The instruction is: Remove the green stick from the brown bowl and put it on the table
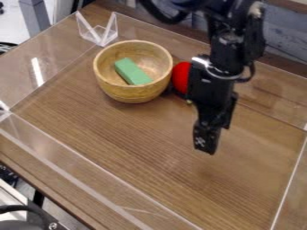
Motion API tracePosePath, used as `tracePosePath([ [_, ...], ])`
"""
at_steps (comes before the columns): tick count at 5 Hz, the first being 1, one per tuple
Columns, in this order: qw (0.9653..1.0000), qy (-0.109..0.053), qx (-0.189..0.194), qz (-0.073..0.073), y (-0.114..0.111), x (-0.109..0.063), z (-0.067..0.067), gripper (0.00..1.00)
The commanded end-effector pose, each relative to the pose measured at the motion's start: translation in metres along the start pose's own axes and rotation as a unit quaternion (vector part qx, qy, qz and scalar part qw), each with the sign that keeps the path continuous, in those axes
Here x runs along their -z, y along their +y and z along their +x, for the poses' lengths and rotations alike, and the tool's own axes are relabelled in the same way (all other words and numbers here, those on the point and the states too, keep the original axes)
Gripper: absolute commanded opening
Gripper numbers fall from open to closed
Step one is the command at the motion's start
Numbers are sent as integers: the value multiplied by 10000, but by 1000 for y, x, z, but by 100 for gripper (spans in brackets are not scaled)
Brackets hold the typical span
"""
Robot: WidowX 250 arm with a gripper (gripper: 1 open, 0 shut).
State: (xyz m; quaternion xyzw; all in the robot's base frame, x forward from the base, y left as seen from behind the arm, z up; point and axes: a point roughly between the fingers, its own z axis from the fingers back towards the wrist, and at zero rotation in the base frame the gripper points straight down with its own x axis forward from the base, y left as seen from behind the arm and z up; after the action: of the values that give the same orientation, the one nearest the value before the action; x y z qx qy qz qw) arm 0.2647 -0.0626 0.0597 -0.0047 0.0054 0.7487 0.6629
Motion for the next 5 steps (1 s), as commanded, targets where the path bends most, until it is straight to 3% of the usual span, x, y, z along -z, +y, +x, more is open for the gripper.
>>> tracePosePath([
  [1, 9996, 165, 163, -176, -16, -26, 19, 100],
  [3, 9990, 317, 252, -202, -27, -47, 77, 100],
  [4, 9990, 349, 53, -275, -37, -50, 102, 100],
  [5, 9984, 329, 19, -458, -49, -52, 123, 100],
])
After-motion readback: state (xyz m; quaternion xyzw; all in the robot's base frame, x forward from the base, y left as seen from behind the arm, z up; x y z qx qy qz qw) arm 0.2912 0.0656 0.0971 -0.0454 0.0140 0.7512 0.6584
